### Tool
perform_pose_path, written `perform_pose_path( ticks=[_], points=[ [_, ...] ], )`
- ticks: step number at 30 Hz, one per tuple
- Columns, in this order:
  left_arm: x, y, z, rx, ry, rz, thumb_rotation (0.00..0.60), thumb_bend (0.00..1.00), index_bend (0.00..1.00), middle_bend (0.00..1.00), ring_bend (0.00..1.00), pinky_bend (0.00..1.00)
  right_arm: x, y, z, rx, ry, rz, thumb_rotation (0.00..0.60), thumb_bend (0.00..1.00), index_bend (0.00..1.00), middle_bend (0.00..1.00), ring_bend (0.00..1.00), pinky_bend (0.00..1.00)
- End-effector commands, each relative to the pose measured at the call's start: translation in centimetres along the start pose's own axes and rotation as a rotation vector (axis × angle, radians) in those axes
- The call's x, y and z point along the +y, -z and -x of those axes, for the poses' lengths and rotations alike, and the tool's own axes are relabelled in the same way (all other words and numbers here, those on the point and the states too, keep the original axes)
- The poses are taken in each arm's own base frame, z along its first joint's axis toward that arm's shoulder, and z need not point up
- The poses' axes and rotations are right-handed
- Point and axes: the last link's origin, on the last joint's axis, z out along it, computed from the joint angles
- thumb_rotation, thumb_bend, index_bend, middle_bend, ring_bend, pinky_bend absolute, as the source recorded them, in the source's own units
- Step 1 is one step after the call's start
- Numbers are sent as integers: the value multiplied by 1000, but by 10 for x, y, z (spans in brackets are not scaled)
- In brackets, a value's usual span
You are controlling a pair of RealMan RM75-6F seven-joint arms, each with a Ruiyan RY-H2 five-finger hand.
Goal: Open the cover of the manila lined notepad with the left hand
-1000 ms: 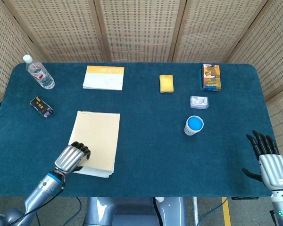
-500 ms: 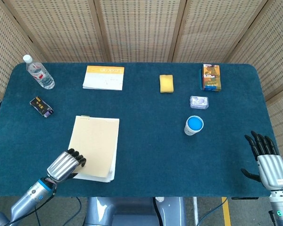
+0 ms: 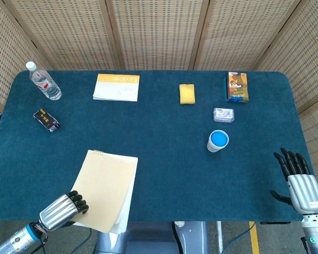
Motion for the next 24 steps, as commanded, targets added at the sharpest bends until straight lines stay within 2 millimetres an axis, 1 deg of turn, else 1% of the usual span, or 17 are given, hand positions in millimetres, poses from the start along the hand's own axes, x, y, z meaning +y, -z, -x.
perform_pose_path(
  ticks=[1,3,6,9,13,16,17,19,22,24],
  points=[
    [2,8,1,-18,10,4,600,588,741,604,467,423,0,0,0,0,0,0,600,0,29,0,0,0],
    [2,9,-2,-23,22,4,600,590,741,604,467,423,0,0,0,0,1,0,600,0,29,0,0,0],
    [2,6,-11,-2,48,6,600,590,741,604,467,423,0,0,0,0,3,-2,600,0,29,0,0,0],
    [-2,-4,-29,53,44,-5,600,590,741,604,467,423,0,0,0,1,3,0,600,0,29,0,0,0],
    [-10,-22,-59,137,32,-24,600,590,745,604,468,425,0,0,0,5,2,1,600,0,29,0,0,0],
    [-21,-40,-87,227,-42,-58,600,615,755,612,468,425,0,-1,0,2,1,2,600,0,29,0,0,0],
    [-26,-50,-100,261,-63,-77,600,622,758,613,468,425,0,-1,0,1,0,3,600,0,29,0,0,0],
    [-32,-64,-113,282,-61,-99,600,623,760,614,468,425,0,-1,1,0,3,4,600,0,29,0,0,0],
    [-45,-91,-137,294,-78,-139,600,624,760,614,468,425,0,-3,2,-1,8,8,600,0,30,0,0,0],
    [-52,-105,-148,295,-87,-157,600,624,760,614,468,425,1,-4,2,-1,12,14,600,0,30,0,0,0]
  ],
)
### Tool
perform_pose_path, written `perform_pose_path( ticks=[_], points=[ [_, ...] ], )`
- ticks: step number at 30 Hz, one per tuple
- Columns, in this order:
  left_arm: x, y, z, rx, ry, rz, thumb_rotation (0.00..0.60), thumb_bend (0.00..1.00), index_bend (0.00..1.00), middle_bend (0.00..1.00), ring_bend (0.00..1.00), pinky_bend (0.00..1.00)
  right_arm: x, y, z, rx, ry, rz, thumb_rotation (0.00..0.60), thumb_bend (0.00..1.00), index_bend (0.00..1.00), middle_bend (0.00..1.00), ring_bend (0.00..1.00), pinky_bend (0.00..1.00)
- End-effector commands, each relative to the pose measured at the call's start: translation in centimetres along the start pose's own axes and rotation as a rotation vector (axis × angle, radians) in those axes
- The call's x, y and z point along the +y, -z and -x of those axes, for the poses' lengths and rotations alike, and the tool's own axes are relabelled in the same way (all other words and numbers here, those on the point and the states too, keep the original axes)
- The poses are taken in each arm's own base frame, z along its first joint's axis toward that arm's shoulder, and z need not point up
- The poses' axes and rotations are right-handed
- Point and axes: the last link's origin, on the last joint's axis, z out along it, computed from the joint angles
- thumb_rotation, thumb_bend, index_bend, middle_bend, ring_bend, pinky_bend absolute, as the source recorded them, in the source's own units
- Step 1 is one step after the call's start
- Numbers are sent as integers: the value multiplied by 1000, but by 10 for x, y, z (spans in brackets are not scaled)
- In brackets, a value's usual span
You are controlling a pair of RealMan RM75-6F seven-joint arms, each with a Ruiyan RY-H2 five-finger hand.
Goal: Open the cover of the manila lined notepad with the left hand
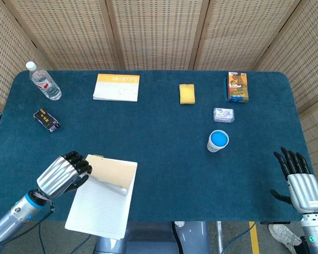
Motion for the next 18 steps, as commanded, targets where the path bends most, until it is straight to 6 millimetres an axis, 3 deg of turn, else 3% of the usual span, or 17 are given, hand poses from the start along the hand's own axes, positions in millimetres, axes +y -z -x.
perform_pose_path(
  ticks=[1,7,14,15,16,18],
  points=[
    [-13,-52,-22,17,-37,-42,600,625,760,614,468,426,1,-2,1,-2,5,8,600,0,30,0,0,0],
    [-26,-108,-30,30,-65,-104,600,629,761,614,468,426,3,-6,4,-5,16,27,600,0,30,0,0,0],
    [-38,-158,-20,25,-63,-183,600,598,713,590,459,424,6,-10,5,-4,29,44,600,0,30,0,0,0],
    [-41,-169,-16,23,-55,-207,600,527,601,509,403,398,6,-11,6,-5,30,48,600,0,30,0,0,0],
    [-43,-175,-13,22,-45,-226,600,400,394,341,278,325,7,-11,6,-6,32,50,600,0,31,0,0,0],
    [-48,-185,-7,-1,-29,-269,600,140,82,76,64,126,7,-12,7,-7,36,55,600,0,31,0,0,0]
  ],
)
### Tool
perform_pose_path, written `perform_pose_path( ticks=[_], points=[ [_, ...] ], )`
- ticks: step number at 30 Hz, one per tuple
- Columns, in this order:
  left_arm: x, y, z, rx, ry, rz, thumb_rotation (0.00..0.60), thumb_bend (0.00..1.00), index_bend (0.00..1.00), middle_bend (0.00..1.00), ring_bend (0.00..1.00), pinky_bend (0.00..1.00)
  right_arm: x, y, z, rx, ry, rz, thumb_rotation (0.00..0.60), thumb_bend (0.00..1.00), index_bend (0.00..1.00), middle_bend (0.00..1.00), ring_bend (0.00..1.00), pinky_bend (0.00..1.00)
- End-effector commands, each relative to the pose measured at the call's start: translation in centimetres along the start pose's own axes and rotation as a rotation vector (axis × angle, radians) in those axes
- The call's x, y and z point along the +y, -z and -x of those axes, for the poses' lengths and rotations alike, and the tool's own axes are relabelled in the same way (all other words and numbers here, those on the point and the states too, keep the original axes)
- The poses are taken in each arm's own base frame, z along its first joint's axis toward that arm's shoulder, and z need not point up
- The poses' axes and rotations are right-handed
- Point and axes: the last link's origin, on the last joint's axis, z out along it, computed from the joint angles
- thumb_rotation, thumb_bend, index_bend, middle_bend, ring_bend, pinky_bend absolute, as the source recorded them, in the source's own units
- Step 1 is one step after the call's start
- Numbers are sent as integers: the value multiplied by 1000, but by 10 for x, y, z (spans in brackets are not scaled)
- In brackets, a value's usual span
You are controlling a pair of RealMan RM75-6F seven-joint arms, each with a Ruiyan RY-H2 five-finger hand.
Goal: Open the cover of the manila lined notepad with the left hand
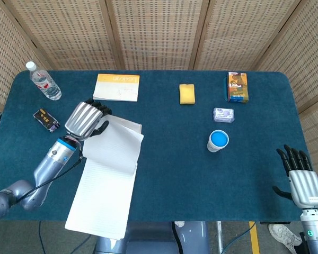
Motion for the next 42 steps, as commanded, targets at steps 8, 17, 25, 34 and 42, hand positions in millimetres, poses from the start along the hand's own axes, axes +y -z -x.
perform_pose_path(
  ticks=[8,17,25,34,42],
  points=[
    [-5,-63,3,62,105,-161,600,0,0,0,0,0,5,-5,6,-14,20,26,600,0,31,0,0,0],
    [-27,-40,-15,116,142,-175,600,0,0,0,0,0,3,-5,6,-10,21,22,600,0,32,0,0,0],
    [-60,62,-16,29,148,-271,600,0,0,0,0,0,2,-1,1,1,4,10,600,0,32,0,0,0],
    [-77,218,-13,-26,153,-450,600,0,0,0,0,0,1,3,1,-10,-6,-7,600,0,32,0,0,0],
    [-70,283,-3,-16,193,-523,600,0,0,0,0,0,0,6,-2,-3,-17,-22,600,0,32,0,0,0]
  ],
)
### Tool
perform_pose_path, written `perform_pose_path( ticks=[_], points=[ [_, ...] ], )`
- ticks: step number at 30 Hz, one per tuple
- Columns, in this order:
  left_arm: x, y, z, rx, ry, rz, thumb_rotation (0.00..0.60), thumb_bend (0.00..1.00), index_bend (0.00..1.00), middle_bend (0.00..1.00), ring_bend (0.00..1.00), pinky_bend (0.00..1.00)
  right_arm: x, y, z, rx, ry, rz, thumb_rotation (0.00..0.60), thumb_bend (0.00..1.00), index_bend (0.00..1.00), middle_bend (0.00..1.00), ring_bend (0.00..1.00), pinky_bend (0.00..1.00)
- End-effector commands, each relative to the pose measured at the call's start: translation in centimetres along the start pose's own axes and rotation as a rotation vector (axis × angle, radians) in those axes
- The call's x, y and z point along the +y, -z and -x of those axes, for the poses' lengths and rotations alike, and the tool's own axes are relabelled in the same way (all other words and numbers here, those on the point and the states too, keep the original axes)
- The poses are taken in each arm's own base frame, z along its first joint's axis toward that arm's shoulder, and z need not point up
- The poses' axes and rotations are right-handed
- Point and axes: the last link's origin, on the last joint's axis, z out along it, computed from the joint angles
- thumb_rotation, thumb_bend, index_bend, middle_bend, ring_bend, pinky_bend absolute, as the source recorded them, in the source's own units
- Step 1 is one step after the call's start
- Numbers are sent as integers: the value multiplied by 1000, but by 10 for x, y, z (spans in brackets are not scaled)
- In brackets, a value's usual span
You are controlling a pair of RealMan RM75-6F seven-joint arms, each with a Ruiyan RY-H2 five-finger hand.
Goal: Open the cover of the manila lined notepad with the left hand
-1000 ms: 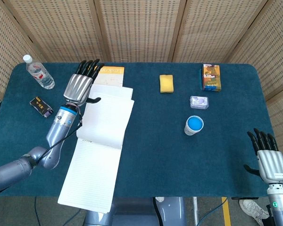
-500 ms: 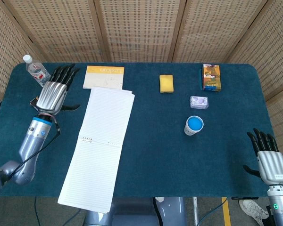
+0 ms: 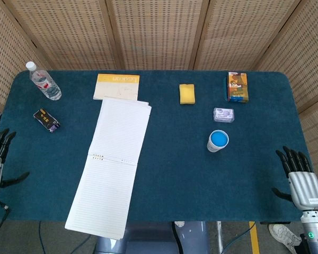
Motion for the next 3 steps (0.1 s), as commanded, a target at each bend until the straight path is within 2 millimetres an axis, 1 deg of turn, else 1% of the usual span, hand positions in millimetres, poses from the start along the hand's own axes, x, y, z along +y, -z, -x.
perform_pose_path(
  ticks=[1,3],
  points=[
    [-7,19,4,-14,22,-25,600,0,0,0,0,0,0,1,-1,2,-3,-1,600,0,32,0,0,0],
    [-8,22,5,-19,43,-30,600,0,0,0,0,0,0,1,-2,6,-8,-3,600,0,32,0,0,0]
  ],
)
